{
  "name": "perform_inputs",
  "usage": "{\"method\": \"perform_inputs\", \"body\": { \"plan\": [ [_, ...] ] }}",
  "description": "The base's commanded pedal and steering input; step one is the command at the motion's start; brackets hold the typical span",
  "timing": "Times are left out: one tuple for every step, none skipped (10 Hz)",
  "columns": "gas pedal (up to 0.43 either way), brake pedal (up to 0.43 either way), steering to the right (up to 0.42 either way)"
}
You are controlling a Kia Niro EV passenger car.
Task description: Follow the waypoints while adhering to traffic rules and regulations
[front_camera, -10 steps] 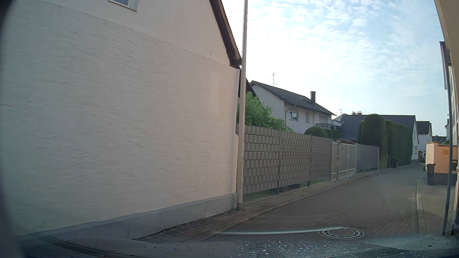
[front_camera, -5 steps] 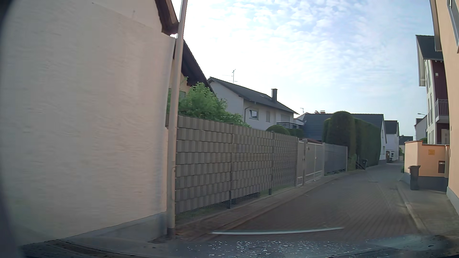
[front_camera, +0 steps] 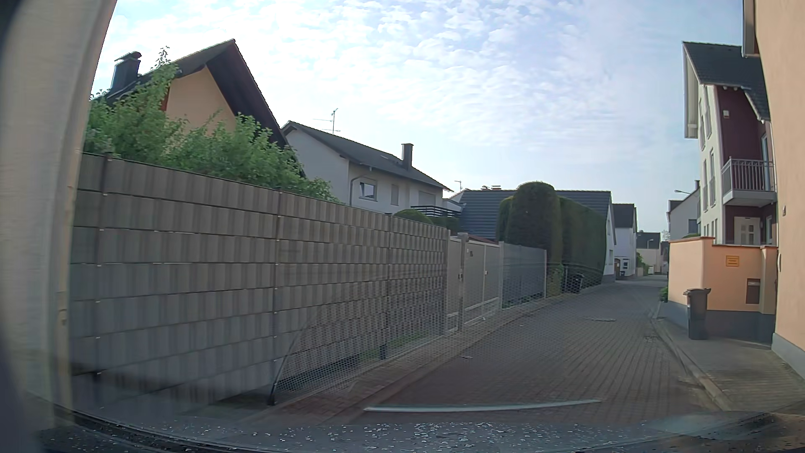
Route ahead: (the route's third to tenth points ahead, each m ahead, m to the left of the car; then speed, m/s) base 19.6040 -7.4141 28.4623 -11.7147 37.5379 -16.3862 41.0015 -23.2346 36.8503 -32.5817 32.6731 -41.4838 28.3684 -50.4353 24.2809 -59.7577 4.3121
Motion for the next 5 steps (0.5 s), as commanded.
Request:
{"method": "perform_inputs", "body": {
  "plan": [
    [0.079,0.000,0.275],
    [0.079,0.000,0.261],
    [0.079,0.000,0.252],
    [0.079,0.000,0.243],
    [0.079,0.000,0.234]
  ]
}}
